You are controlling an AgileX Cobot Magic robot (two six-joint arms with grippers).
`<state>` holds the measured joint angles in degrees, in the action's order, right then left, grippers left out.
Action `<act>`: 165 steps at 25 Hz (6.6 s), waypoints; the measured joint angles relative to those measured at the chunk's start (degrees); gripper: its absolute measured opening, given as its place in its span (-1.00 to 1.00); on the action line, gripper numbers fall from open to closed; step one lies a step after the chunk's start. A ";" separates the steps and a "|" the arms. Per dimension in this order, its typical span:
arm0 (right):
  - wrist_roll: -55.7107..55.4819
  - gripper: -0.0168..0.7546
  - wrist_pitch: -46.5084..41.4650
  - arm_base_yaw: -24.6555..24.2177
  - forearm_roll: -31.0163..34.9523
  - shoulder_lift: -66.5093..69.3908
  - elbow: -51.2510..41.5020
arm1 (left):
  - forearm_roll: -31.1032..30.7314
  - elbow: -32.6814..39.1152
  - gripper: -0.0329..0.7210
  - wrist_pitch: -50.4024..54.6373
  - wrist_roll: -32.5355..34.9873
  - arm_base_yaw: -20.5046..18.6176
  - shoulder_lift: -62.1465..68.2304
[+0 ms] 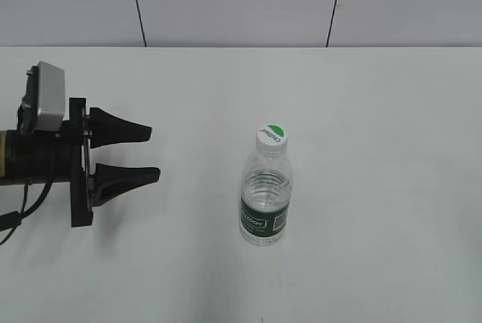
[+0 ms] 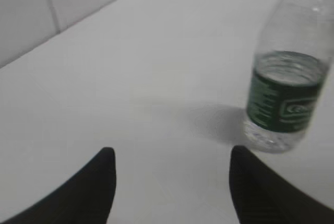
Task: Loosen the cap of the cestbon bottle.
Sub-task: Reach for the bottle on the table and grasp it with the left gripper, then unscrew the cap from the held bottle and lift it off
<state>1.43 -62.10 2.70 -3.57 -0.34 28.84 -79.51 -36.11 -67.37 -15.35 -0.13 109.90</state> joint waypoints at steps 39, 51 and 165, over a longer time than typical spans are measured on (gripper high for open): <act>0.00 0.47 0.00 0.00 0.00 0.00 0.00 | -3.41 -12.68 0.54 5.96 -11.48 17.51 7.60; 0.00 0.47 0.00 0.00 0.00 0.00 0.00 | -3.94 -14.98 0.49 8.71 -13.28 22.54 7.64; -1.43 0.01 -7.19 0.22 12.59 79.15 41.83 | -0.72 -16.66 0.08 21.32 -19.54 29.47 7.71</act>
<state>0.00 -69.29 2.92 9.02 78.81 70.68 -80.23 -52.77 -46.05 -34.89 29.33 117.61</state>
